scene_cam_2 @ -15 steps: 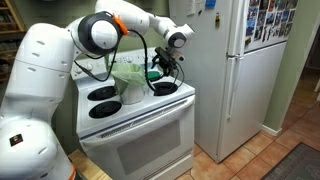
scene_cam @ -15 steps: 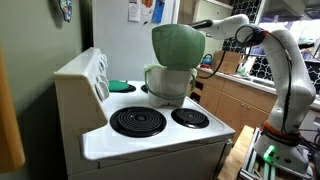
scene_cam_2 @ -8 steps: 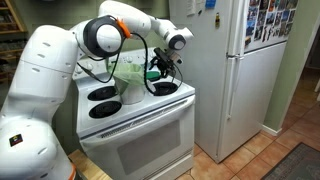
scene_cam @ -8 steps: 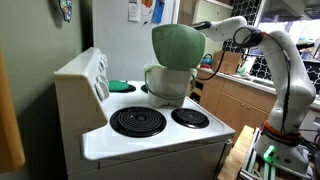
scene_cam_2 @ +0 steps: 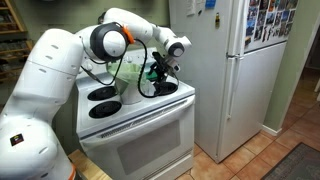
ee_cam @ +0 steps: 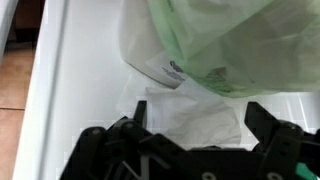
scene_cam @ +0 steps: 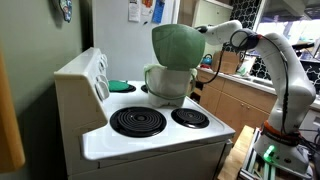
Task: Open the trash can then put the tissue paper inside
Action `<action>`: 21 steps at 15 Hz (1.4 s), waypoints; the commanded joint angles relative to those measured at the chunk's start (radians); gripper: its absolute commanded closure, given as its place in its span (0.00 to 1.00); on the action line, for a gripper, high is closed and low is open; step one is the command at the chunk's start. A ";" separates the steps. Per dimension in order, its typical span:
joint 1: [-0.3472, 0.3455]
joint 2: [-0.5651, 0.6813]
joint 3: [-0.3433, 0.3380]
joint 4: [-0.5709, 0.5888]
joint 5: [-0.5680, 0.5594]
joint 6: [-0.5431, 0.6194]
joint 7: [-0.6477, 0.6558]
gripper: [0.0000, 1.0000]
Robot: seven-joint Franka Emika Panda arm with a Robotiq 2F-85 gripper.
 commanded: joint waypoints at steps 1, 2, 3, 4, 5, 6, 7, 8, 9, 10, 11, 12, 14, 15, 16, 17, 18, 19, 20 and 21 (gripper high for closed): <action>0.013 0.032 -0.003 0.021 0.000 0.002 0.101 0.23; 0.015 0.040 -0.003 0.024 0.000 -0.007 0.125 0.30; 0.022 0.044 -0.007 0.022 -0.006 0.000 0.149 0.40; 0.025 0.050 -0.007 0.024 -0.010 0.000 0.167 0.50; 0.029 0.052 -0.009 0.022 -0.014 0.006 0.180 0.58; 0.030 0.055 -0.010 0.023 -0.014 0.005 0.194 0.67; 0.029 0.057 -0.010 0.024 -0.009 0.006 0.204 0.74; 0.028 0.057 -0.010 0.023 -0.006 0.008 0.212 0.81; 0.025 0.052 -0.010 0.018 -0.004 0.011 0.215 0.89; 0.022 0.048 -0.010 0.016 -0.001 0.010 0.215 0.96; 0.018 0.038 -0.010 0.009 0.001 0.012 0.210 0.99; 0.017 0.020 -0.014 -0.006 -0.007 0.020 0.195 1.00; 0.004 -0.034 -0.018 -0.052 0.008 0.045 0.163 1.00; -0.002 -0.061 -0.020 -0.072 0.013 0.064 0.144 1.00; -0.011 -0.096 -0.018 -0.095 0.018 0.079 0.110 1.00; -0.018 -0.124 -0.017 -0.111 0.023 0.095 0.083 1.00; -0.024 -0.160 -0.016 -0.134 0.031 0.118 0.049 1.00; -0.027 -0.192 -0.018 -0.151 0.031 0.144 0.014 1.00; -0.033 -0.225 -0.019 -0.171 0.039 0.166 -0.015 1.00; -0.037 -0.261 -0.018 -0.198 0.052 0.207 -0.053 1.00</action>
